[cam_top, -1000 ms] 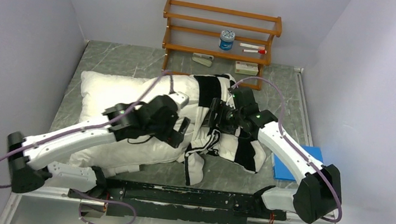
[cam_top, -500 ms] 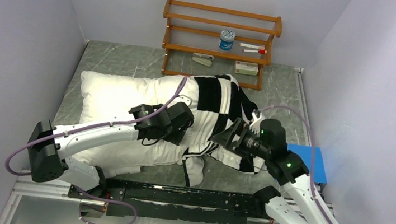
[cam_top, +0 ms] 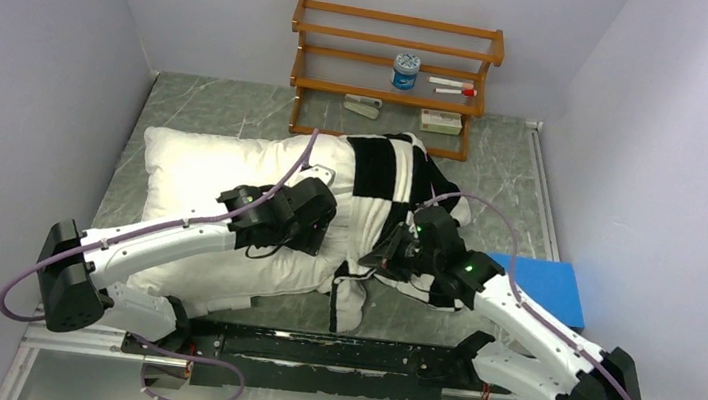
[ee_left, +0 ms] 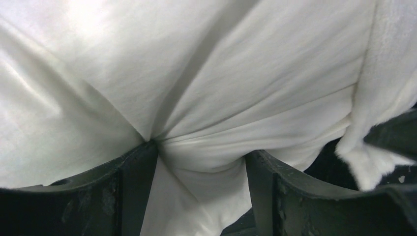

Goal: Remove the pillowcase from the pillow
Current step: Remove the pillow from the pillowcase.

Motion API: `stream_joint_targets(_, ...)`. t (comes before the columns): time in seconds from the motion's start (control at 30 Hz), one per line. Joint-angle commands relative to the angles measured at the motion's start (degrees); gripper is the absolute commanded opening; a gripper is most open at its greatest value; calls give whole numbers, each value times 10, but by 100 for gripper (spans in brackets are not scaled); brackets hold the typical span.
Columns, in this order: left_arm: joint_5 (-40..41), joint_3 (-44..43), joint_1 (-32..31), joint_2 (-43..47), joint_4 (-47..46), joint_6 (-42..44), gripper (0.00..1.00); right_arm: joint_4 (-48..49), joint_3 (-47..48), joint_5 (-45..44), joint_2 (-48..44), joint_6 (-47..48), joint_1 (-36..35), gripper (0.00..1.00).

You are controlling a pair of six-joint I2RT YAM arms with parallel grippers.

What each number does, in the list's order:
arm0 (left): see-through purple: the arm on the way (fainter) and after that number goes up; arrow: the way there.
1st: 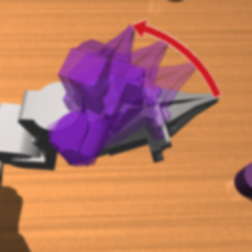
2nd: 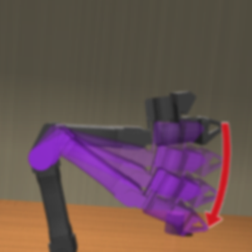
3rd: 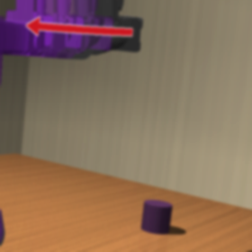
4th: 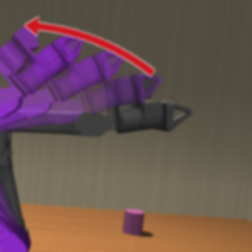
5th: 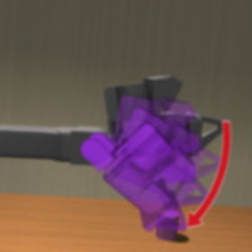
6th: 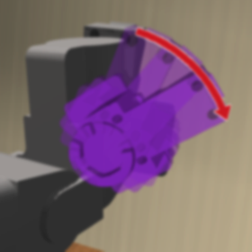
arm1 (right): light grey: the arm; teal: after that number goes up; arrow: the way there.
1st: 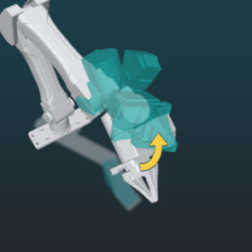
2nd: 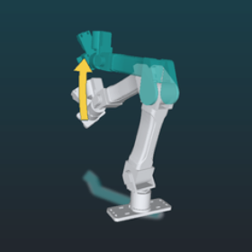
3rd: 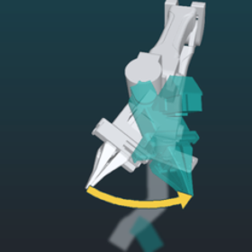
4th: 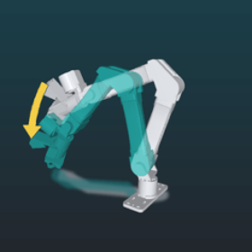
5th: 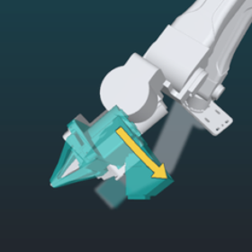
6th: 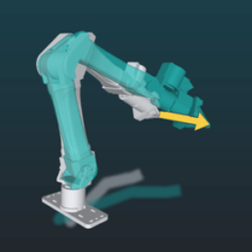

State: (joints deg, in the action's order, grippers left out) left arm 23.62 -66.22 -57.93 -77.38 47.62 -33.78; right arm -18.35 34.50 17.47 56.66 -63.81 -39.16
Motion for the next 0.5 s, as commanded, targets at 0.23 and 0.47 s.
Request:
stream_joint_targets(0.23,2,102,122,22,68,-1,64,-261,179,-487,-173,175,130,0)
stream_joint_targets(0.47,-4,104,128,13,65,3,62,-355,238,-633,-112,224,133,0)
